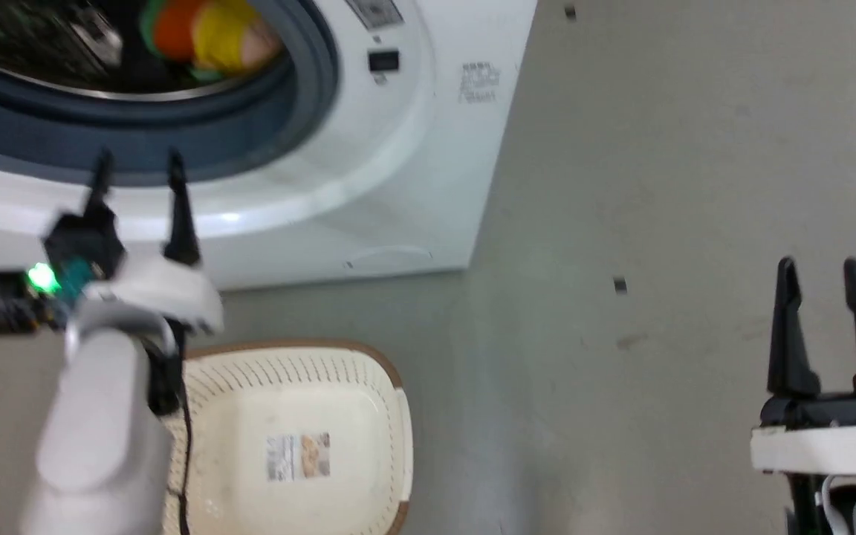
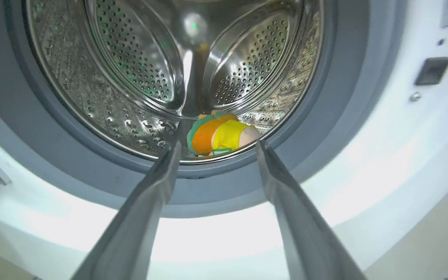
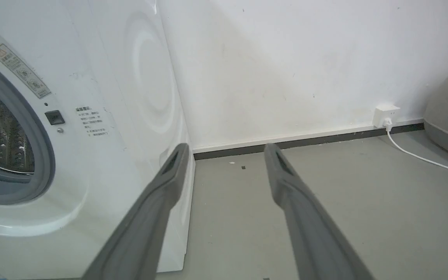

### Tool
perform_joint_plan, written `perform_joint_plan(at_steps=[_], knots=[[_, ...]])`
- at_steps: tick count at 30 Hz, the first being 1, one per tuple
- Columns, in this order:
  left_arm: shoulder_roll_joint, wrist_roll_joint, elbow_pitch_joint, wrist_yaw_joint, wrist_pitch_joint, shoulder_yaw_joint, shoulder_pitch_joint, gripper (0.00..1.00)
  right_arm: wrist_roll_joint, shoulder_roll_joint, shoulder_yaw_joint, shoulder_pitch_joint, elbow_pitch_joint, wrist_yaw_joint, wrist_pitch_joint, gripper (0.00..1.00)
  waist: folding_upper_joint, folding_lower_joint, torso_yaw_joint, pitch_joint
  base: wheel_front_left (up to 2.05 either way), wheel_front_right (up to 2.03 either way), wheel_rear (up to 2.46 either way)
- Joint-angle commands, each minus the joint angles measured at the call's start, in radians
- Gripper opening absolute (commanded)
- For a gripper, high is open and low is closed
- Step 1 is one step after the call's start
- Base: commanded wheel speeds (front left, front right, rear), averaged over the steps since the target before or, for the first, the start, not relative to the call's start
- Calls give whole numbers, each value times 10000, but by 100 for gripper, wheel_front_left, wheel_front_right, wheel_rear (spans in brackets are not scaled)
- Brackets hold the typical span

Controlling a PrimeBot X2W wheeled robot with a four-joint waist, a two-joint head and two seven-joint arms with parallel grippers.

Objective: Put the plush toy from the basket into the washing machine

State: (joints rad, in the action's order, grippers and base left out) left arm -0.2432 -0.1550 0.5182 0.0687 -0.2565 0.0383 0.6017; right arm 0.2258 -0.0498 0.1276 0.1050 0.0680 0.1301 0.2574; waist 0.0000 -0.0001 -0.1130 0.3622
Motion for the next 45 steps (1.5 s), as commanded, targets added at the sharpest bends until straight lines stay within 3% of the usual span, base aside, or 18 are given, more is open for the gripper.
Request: perform_joint_plan(at_steps=[1, 14, 28, 29, 45], knots=[[160, 231, -524, -18, -53, 27, -789, 100, -166, -4, -52, -311, -4, 6, 44, 100, 0, 1, 505, -1142, 0, 0, 0], [978, 872, -2867, -218, -53, 238, -4307, 100, -844, -4, -579, -1573, 72, 6, 44, 100, 0, 1, 906, -3131, 0, 0, 0], [1346, 986, -3042, -298, -53, 82, -5854, 100, -940, -4, -300, -2322, 131, 6, 44, 100, 0, 1, 982, -3693, 0, 0, 0], [1348, 951, -3043, -320, -2, 79, -5720, 0, -873, 0, -313, -2239, 113, 0, 0, 0, 0, 1, 982, -3694, 0, 0, 0], [1408, 1003, -3228, -367, 235, 59, -5745, 0, -990, 0, -409, -2131, 24, -1, -232, 0, 0, 1, 990, -3684, 0, 0, 0]])
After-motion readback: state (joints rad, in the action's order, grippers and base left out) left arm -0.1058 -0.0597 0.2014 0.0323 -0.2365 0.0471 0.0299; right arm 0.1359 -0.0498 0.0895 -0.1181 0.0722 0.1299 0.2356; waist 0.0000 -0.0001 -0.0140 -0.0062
